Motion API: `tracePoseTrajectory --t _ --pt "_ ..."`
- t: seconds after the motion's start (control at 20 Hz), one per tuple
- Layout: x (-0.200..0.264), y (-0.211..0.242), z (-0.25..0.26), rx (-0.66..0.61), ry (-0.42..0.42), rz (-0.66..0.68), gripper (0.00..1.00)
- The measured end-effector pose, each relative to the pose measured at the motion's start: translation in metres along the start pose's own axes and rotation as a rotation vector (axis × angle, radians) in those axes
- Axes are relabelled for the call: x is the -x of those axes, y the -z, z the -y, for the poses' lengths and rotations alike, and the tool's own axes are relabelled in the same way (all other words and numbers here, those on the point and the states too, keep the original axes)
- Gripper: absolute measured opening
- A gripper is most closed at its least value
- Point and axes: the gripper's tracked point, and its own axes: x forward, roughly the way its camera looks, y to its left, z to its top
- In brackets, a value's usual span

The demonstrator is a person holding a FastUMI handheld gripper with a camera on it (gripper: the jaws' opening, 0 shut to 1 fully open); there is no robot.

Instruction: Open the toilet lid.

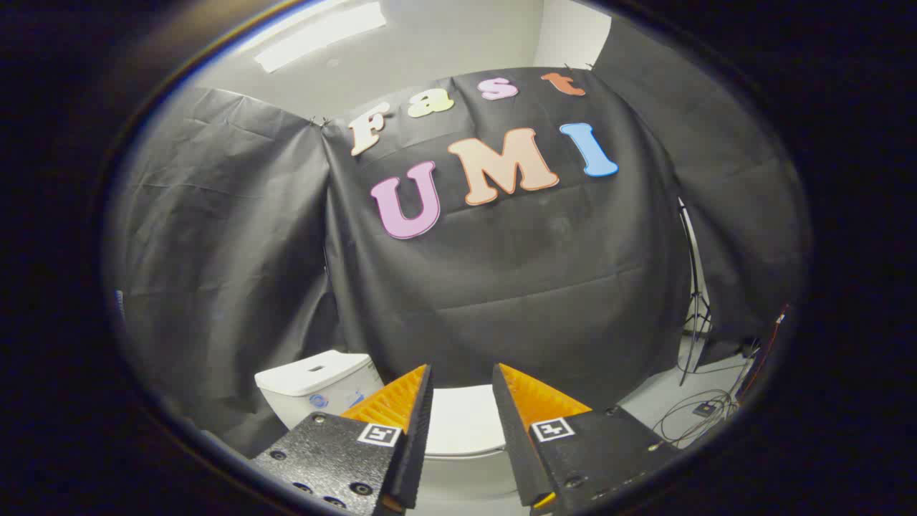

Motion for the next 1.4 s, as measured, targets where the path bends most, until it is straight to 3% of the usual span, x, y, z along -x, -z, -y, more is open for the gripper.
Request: tracePoseTrajectory --t 1.05,1.4 --pt "0.016 0.028 0.027 -0.081 0.077 -0.046 0.52" --pt "-0.001 0.033 0.037 -0.214 0.063 -0.116 0.52"
